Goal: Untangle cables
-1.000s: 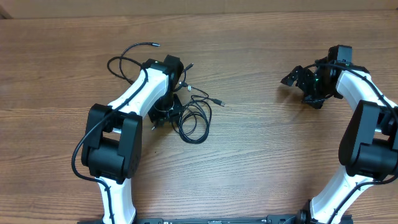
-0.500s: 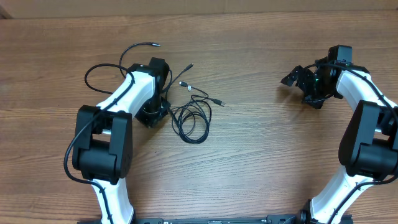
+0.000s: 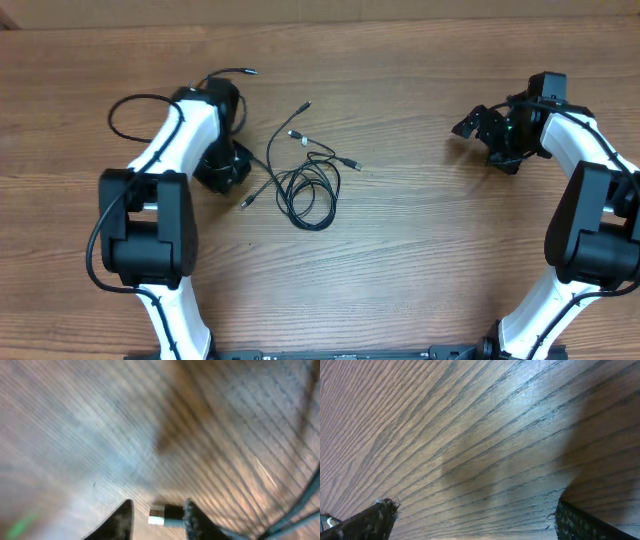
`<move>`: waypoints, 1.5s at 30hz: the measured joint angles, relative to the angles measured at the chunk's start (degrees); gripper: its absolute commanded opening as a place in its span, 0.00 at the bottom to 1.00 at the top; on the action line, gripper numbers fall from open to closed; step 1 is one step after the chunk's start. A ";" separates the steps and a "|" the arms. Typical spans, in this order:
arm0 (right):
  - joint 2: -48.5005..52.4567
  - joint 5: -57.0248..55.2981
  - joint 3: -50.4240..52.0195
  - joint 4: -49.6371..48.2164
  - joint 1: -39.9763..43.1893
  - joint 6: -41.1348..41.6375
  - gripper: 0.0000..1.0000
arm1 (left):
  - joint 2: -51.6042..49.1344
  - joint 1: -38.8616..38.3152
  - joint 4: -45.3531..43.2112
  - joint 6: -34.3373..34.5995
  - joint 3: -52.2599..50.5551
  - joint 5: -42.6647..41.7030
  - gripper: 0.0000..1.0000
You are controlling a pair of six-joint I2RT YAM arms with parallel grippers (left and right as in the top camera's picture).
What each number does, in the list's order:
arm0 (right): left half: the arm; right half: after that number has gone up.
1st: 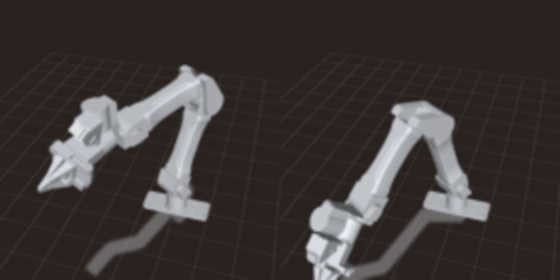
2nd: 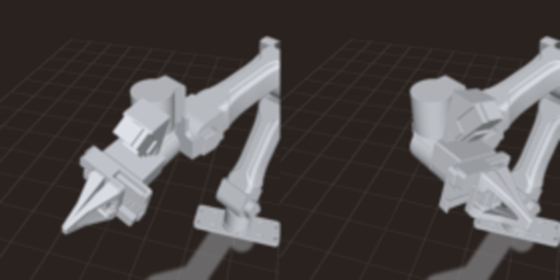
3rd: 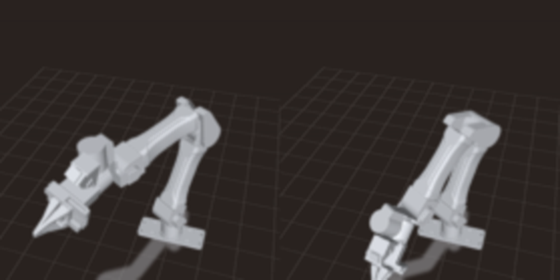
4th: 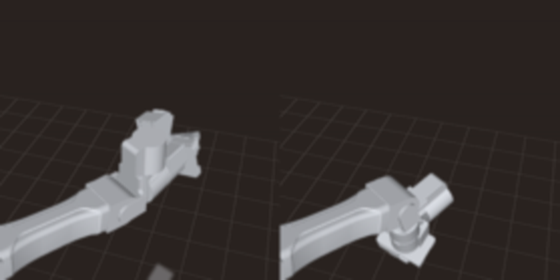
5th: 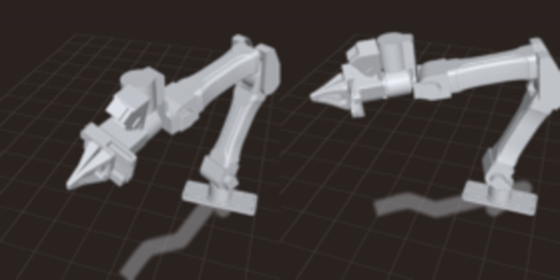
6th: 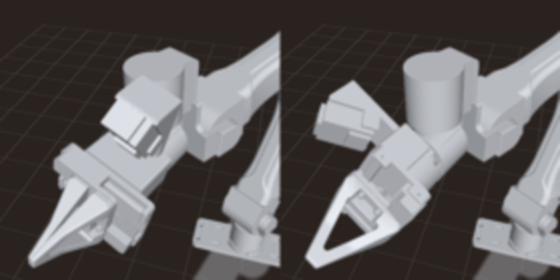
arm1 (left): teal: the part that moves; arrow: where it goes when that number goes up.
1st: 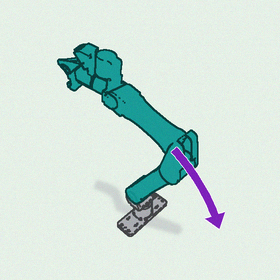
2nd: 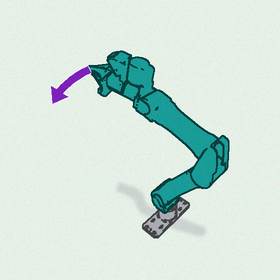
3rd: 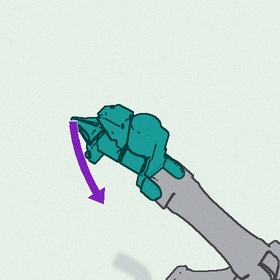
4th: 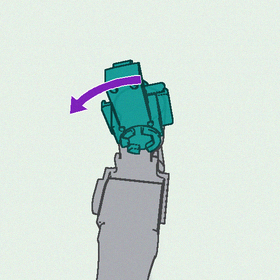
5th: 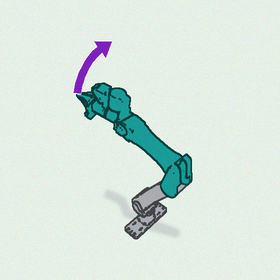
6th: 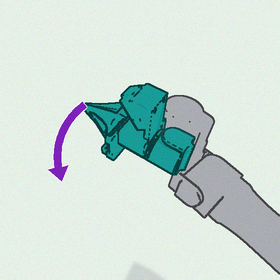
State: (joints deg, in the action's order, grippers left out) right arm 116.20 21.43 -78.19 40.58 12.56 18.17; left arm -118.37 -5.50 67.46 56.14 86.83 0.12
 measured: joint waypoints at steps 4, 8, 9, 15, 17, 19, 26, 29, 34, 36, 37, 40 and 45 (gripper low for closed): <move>0.00 0.00 0.00 0.02 0.00 0.00 1.00 | 0.00 0.59 3.41 8.46 1.09 -4.09 0.60; 0.00 0.00 0.00 0.02 0.00 0.00 1.00 | 0.00 -1.68 0.87 19.30 -1.57 -4.66 0.61; 0.00 -0.02 0.00 0.00 0.00 -0.02 1.00 | 0.00 -2.29 0.28 22.03 -2.62 -4.66 0.61; 0.00 -0.02 0.00 0.00 0.00 0.00 1.00 | 1.09 -3.80 -6.45 33.16 -7.78 -4.04 0.40; 0.00 0.00 0.00 -0.02 0.00 0.00 1.00 | 1.55 -3.80 -8.15 34.45 -8.72 -4.11 0.32; 0.00 0.00 0.00 0.00 0.00 0.00 1.00 | 1.75 -3.80 -8.61 35.30 -9.14 -3.98 0.31; 0.00 -0.02 0.00 0.02 0.00 0.00 1.00 | 1.79 -3.80 -8.79 36.17 -9.38 -3.80 0.04; 0.00 -0.02 0.00 0.00 0.00 0.00 1.00 | 1.81 -3.80 -8.57 36.30 -9.53 -3.78 0.04; 0.00 -0.02 0.00 0.00 0.00 -0.02 1.00 | 1.66 -2.49 -4.85 34.93 -7.67 -3.76 0.04; 0.00 -0.02 0.00 0.00 0.00 -0.02 1.00 | 1.66 -1.92 -4.74 30.58 -3.69 -3.69 0.04; 0.00 0.00 0.00 0.00 0.00 0.00 1.00 | 1.68 -1.70 -5.16 27.78 -1.14 -3.54 0.04; 0.00 -0.04 0.00 0.00 0.00 0.00 1.00 | 1.68 -1.95 -11.39 17.77 4.24 -3.56 0.18; 0.00 -0.02 0.00 0.00 0.00 0.00 1.00 | 1.70 -5.53 -23.93 -0.72 5.46 -4.83 0.18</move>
State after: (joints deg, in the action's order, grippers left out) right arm 116.20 21.41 -78.19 40.58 12.56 18.17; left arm -116.66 -11.03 43.53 55.42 92.29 -4.71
